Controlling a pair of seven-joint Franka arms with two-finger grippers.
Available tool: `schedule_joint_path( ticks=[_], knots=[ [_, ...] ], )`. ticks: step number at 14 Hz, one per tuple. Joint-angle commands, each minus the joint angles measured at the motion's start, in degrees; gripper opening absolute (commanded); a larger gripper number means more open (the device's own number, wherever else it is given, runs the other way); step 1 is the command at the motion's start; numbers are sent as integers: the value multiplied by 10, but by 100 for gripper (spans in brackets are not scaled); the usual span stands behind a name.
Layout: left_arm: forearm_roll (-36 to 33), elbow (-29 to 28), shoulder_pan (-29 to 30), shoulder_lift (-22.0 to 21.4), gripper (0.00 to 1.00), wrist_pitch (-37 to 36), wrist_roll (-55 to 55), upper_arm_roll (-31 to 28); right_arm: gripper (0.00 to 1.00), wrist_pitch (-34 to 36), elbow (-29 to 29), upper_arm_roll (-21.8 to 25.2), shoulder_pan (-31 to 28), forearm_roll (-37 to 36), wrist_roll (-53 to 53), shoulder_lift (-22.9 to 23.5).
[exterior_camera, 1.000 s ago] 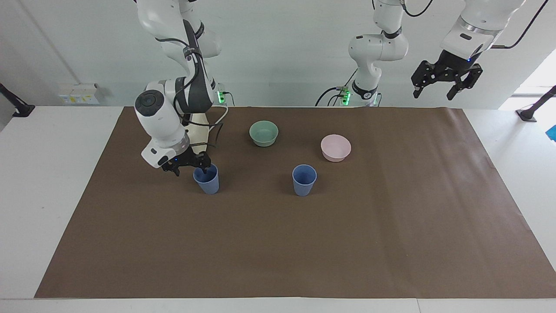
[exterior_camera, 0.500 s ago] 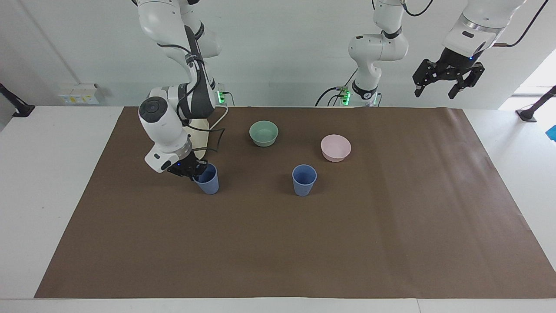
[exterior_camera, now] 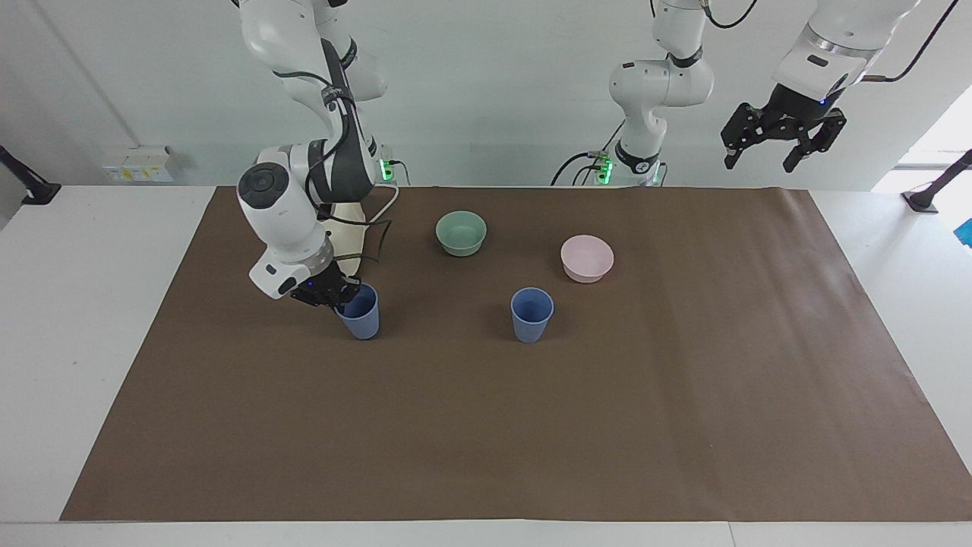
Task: Stack blue cups with both arms
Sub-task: 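Lift the blue cup with the right gripper and carry it over the first cup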
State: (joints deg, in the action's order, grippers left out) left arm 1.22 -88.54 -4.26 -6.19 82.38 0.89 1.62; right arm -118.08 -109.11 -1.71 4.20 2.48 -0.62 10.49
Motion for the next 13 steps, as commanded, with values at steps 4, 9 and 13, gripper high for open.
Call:
schedule_joint_path(
  ticks=[4,9,13],
  knots=[
    [-3,5,7,-1,100,-13,1,5,0,55,98,-4,2,63,-53,-1],
    [-3,5,7,-1,100,-13,1,5,0,59,154,-5,61,53,-167,19],
    [-3,5,7,-1,100,-13,1,5,0,59,165,-5,125,53,-227,24]
  ],
)
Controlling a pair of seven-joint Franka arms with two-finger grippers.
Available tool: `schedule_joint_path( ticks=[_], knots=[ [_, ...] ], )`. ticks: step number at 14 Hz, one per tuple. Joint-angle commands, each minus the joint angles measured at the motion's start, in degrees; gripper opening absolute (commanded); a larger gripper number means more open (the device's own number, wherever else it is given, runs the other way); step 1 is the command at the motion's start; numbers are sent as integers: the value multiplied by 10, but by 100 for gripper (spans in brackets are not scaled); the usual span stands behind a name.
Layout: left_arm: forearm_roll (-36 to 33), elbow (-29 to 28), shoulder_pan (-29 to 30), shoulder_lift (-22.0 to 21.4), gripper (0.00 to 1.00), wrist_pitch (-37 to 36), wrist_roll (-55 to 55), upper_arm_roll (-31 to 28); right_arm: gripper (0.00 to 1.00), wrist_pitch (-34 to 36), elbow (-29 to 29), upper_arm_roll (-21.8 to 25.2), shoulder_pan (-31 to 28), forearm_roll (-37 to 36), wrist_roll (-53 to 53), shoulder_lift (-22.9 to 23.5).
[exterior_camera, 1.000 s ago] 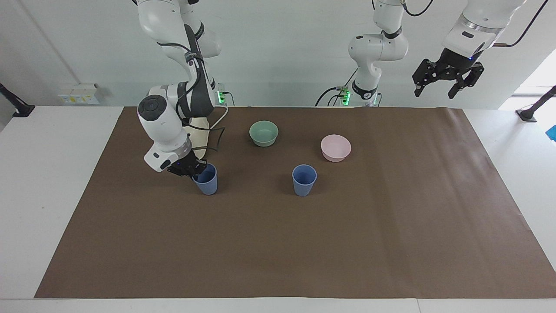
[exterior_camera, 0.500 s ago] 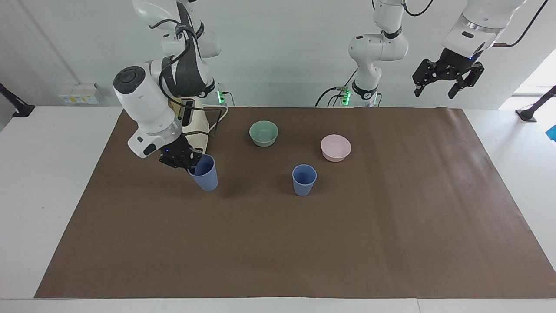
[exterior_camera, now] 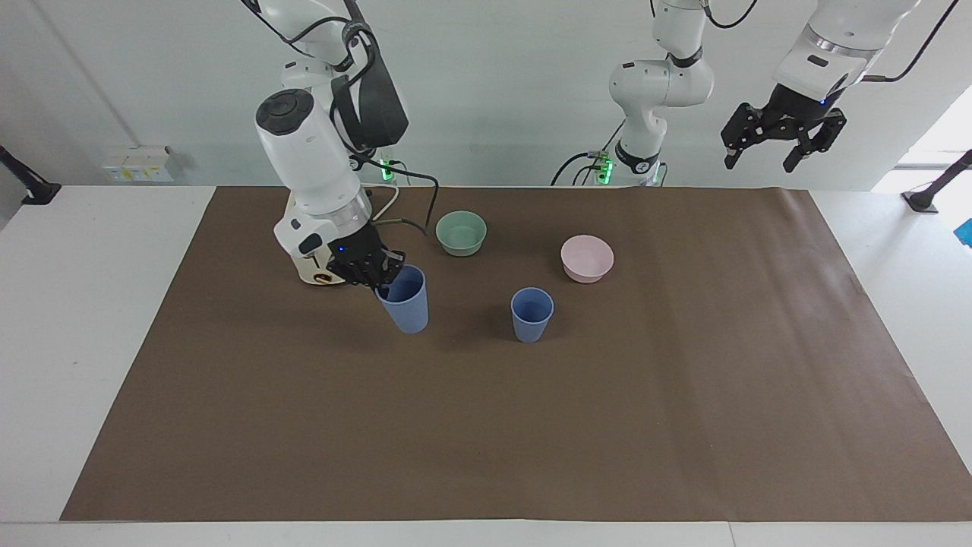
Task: Stack blue cups with both arms
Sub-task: 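Lift the blue cup with the right gripper and carry it over the first cup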
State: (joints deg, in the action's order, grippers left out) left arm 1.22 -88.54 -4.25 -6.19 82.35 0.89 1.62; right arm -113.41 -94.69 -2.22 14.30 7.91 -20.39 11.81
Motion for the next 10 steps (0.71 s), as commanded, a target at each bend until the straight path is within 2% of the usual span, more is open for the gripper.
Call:
schedule_joint_path(
  ticks=[1,8,10],
  knots=[
    [-3,5,7,-1,100,-12,1,5,0,9,22,0,40,1,-40,11],
    [-3,5,7,-1,100,-12,1,5,0,-15,38,-1,105,10,-62,16],
    [-3,5,7,-1,100,-12,1,5,0,-35,43,0,128,7,-64,41]
  ],
)
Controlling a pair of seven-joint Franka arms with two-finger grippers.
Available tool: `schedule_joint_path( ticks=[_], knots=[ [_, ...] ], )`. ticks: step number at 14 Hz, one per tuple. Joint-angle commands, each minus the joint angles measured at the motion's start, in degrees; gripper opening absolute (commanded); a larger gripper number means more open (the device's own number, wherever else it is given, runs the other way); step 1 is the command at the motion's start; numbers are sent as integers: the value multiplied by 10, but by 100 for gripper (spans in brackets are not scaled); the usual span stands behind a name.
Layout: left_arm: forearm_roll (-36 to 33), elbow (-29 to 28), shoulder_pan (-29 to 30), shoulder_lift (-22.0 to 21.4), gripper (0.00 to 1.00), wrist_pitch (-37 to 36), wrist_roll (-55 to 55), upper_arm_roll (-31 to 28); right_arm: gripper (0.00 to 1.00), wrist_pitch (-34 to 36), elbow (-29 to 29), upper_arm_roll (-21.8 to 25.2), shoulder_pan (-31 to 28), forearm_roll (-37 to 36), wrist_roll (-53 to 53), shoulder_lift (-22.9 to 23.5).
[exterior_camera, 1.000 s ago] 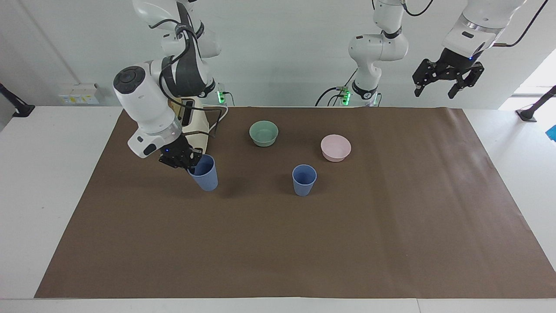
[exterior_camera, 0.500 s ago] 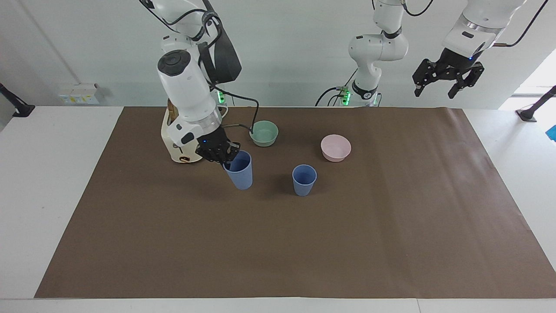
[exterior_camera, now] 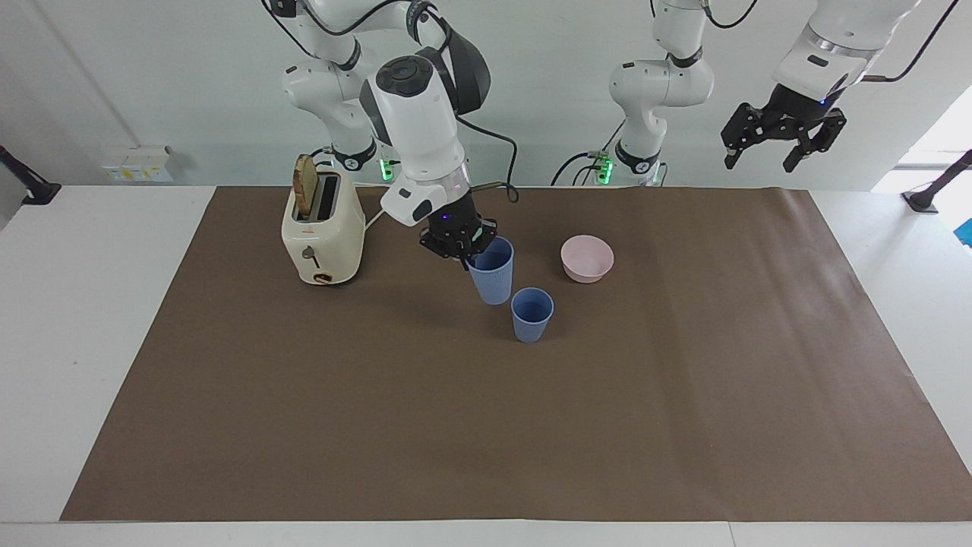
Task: Stack blue cups with both arms
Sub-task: 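Lift the blue cup with the right gripper and carry it over the first cup, then lower the held cup into the first cup and open the right gripper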
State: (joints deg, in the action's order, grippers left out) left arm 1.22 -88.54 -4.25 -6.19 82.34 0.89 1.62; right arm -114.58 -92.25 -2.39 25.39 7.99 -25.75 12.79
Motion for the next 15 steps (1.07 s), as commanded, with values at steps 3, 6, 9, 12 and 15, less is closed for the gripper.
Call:
schedule_joint_path(
  ticks=[3,6,9,12,15],
  knots=[
    [-3,5,7,-1,100,-12,1,5,0,-33,54,2,20,7,-12,64],
    [-3,5,7,-1,100,-12,1,5,0,-34,66,1,27,7,-13,74],
    [-3,5,7,-1,100,-12,1,5,0,-33,66,1,33,9,-13,74],
    [-3,5,7,-1,100,-12,1,5,0,-31,65,1,42,11,-12,76],
    [-3,5,7,-1,100,-12,1,5,0,-30,59,-2,54,12,-13,77]
  ],
)
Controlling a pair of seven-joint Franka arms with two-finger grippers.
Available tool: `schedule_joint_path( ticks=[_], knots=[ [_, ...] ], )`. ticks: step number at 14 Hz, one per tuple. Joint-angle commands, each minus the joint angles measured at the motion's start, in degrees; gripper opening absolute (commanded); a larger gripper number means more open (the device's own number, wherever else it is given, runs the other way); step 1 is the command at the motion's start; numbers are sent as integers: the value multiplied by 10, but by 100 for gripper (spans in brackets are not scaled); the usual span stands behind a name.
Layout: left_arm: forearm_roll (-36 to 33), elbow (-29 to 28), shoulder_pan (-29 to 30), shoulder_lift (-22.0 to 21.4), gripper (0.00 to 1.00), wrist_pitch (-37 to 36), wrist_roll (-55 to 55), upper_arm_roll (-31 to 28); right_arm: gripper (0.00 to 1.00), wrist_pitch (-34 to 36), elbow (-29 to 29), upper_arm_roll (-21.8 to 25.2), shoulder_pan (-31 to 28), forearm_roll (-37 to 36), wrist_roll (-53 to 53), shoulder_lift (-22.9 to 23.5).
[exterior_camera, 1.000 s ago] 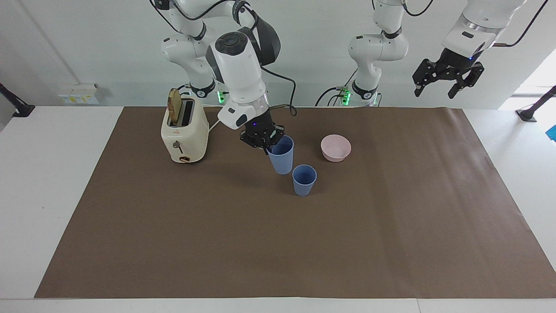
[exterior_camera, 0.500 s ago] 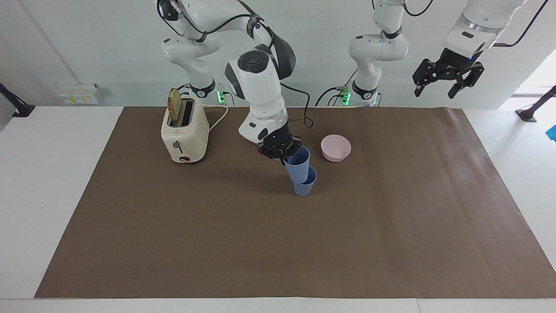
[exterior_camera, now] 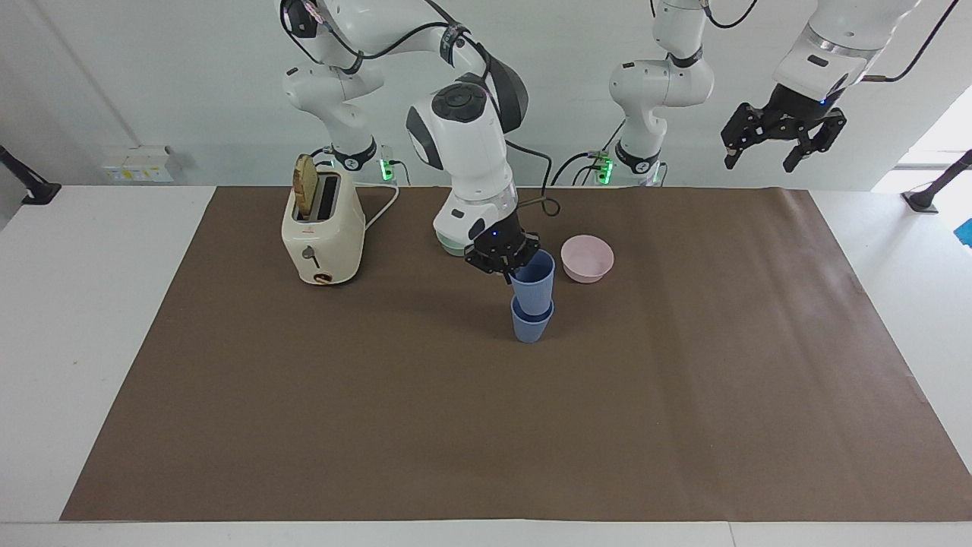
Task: Stack blue cups with both arms
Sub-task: 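Lower the held cup into the first cup and open the right gripper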
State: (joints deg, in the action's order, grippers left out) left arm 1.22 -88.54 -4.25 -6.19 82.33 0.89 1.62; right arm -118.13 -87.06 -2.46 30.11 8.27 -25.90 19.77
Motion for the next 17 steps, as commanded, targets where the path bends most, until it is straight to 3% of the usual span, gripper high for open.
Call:
schedule_joint_path(
  ticks=[1,17],
  knots=[
    [-3,5,7,-1,100,-12,1,5,0,11,7,-2,5,10,-11,7],
    [-3,5,7,-1,100,-12,1,5,0,1,-15,-2,-7,0,-7,23]
  ],
)
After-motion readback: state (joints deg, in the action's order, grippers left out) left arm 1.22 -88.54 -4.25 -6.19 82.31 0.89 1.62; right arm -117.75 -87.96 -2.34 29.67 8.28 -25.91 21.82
